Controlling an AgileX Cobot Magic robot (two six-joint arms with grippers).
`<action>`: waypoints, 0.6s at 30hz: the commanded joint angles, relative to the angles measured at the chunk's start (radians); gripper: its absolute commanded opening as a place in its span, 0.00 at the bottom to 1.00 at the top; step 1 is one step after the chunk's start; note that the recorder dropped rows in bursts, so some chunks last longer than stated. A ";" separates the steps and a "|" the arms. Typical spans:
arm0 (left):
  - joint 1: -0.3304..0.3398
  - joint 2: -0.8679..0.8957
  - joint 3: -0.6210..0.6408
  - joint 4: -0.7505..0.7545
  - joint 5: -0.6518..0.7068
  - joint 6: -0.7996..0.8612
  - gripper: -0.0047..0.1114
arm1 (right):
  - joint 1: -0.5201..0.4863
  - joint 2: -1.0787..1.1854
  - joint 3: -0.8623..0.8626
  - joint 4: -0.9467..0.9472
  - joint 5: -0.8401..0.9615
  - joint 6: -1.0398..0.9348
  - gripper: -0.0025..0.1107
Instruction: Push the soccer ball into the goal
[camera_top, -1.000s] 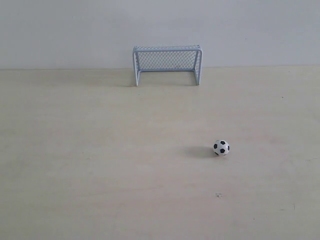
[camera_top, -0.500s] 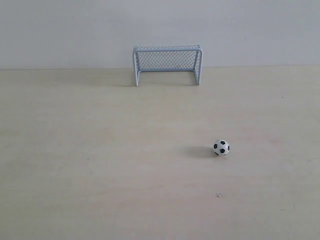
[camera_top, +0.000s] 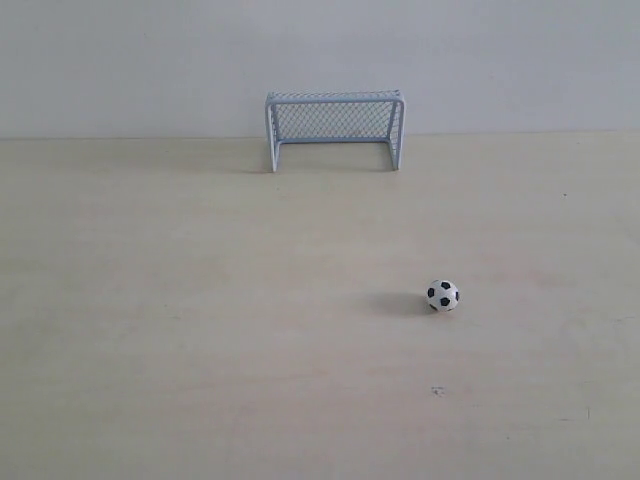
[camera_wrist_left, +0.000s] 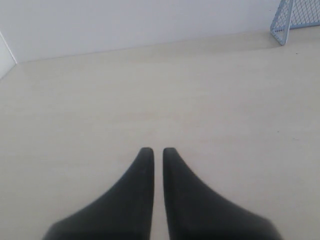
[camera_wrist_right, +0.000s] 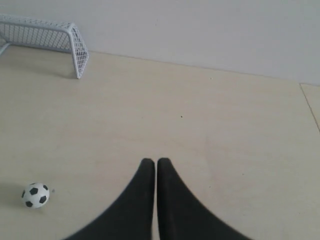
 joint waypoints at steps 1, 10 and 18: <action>-0.008 0.006 -0.004 0.000 -0.003 -0.009 0.09 | -0.003 0.041 -0.039 -0.007 0.019 -0.063 0.02; -0.008 0.006 -0.004 0.000 -0.003 -0.009 0.09 | -0.003 0.134 -0.100 -0.007 0.078 -0.220 0.02; -0.008 0.006 -0.004 0.000 -0.003 -0.009 0.09 | -0.003 0.190 -0.106 -0.007 0.083 -0.278 0.02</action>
